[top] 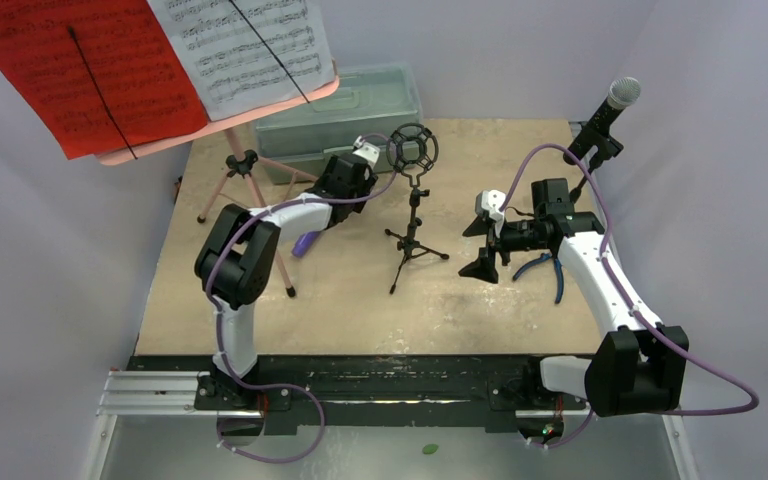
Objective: Pack up the instrument practice props
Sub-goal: Place the microphone at the center of the board, then pick up the microphone stand at the center of the board.
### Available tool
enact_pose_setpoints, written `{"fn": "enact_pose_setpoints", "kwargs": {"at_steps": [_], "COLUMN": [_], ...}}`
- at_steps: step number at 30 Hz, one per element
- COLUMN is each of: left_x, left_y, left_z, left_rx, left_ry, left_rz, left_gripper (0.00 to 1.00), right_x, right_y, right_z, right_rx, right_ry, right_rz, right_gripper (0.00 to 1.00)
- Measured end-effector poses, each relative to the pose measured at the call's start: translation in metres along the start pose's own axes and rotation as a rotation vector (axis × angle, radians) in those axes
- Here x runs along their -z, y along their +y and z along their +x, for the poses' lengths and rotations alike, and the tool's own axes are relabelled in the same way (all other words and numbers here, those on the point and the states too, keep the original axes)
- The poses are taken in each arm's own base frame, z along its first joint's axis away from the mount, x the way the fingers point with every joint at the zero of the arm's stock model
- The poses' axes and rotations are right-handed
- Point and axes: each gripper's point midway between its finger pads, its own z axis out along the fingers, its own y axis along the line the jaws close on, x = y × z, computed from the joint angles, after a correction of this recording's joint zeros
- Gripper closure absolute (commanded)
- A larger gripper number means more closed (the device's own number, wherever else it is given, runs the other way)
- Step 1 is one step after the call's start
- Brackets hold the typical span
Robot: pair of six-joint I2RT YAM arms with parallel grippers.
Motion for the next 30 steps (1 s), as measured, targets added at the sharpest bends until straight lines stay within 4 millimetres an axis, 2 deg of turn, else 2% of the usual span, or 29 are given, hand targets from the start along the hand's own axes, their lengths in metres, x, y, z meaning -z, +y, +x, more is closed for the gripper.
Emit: {"fn": "enact_pose_setpoints", "kwargs": {"at_steps": [3, 7, 12, 19, 21, 30], "left_x": [0.010, 0.034, 0.063, 0.094, 0.105, 0.163], "left_y": [-0.004, -0.008, -0.015, -0.033, -0.036, -0.049], "left_z": [0.000, -0.006, -0.001, 0.027, 0.030, 0.001], "left_rx": [0.025, 0.077, 0.136, 0.218, 0.237, 0.338], "left_ry": [0.017, 0.011, 0.022, 0.074, 0.070, -0.133], "left_rz": [0.048, 0.125, 0.218, 0.343, 0.378, 0.603], "left_gripper": [0.31, 0.30, 0.30, 0.29, 0.28, 0.28], "right_x": [0.000, 0.000, 0.000, 0.000, 0.000, 0.000], "right_y": [0.000, 0.000, 0.001, 0.001, 0.001, 0.001], "right_z": [0.000, 0.000, 0.000, 0.001, 0.001, 0.001], "right_rx": [0.001, 0.001, -0.001, -0.001, -0.001, -0.001], "right_ry": [0.001, 0.001, 0.002, 0.002, 0.002, 0.003], "right_rz": [-0.001, -0.001, -0.002, -0.002, -0.002, -0.001], "right_gripper": [0.01, 0.01, 0.01, 0.01, 0.01, 0.01]}}
